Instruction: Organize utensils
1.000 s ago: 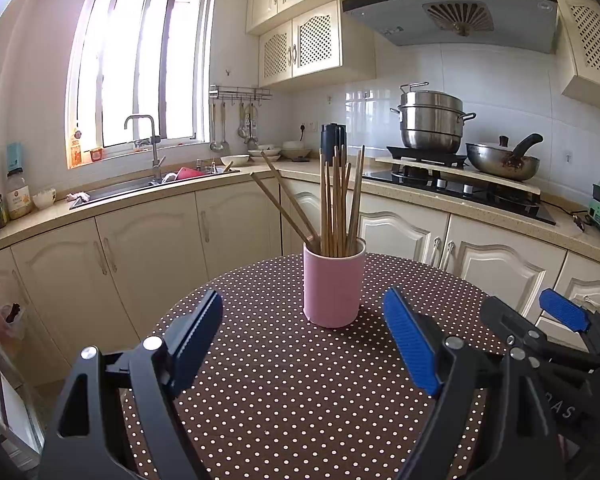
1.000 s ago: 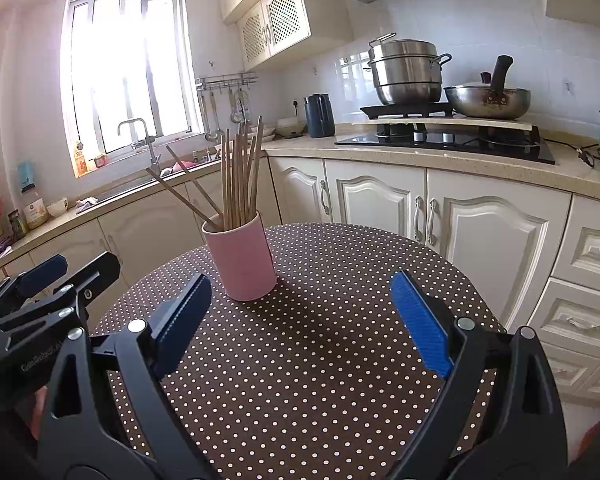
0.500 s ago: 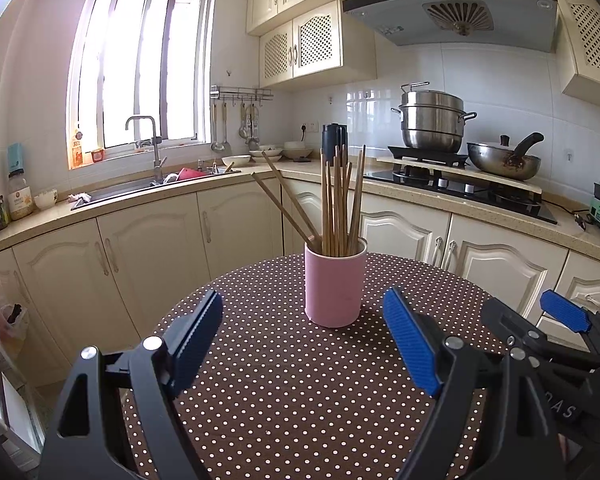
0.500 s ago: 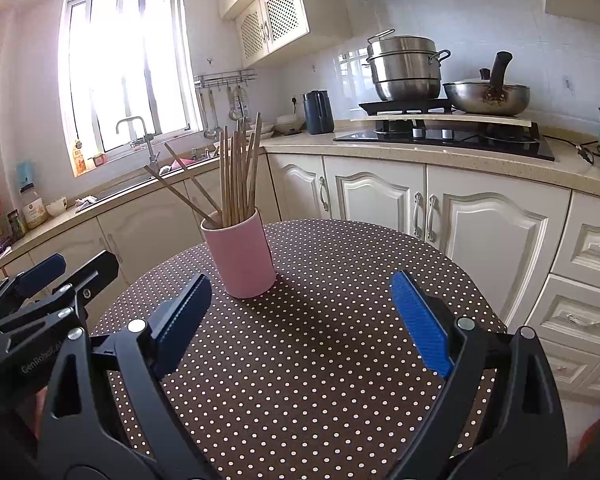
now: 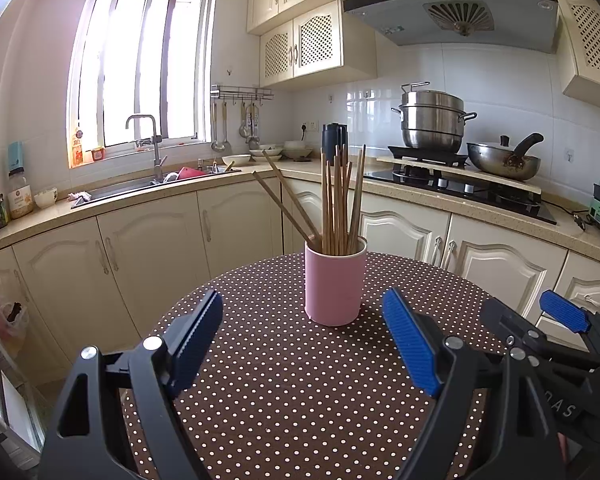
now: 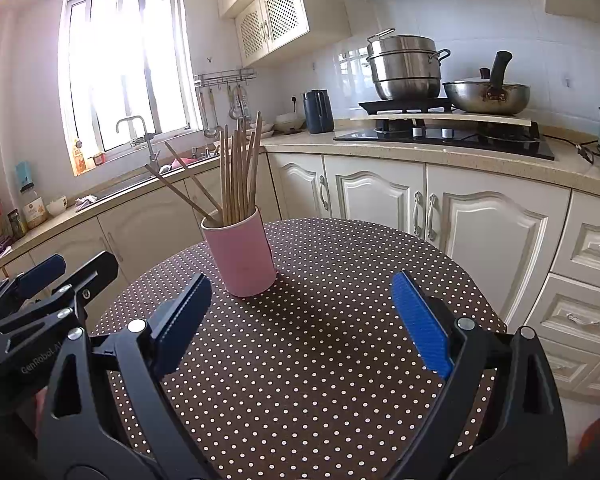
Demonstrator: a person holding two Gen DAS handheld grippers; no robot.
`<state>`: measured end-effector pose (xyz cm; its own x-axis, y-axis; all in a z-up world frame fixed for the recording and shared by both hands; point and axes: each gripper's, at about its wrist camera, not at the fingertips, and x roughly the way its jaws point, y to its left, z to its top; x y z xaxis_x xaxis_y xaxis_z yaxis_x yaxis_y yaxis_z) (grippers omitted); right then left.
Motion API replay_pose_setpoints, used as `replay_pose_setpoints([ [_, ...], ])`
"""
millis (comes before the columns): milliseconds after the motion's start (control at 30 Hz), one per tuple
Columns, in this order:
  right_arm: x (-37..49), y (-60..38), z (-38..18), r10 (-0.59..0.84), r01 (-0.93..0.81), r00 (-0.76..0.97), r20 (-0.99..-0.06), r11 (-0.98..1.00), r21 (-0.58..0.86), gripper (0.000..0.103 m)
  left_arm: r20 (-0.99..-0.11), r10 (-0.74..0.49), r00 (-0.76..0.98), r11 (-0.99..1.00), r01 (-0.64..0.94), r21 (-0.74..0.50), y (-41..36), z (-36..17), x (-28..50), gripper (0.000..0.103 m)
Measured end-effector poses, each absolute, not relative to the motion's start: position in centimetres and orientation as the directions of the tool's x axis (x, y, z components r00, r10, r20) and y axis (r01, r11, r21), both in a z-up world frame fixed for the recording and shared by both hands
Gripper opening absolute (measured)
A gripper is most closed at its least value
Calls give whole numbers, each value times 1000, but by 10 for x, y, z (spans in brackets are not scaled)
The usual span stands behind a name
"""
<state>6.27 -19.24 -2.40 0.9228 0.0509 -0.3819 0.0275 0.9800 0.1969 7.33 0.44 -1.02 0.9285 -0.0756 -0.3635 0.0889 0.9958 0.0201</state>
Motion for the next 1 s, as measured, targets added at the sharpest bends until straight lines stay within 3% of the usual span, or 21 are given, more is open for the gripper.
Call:
replay_pose_setpoints([
  [1000, 62, -189, -23, 59, 23, 921, -385, 978, 205, 90, -368, -80, 926, 996, 88, 5, 3, -8, 72, 81],
])
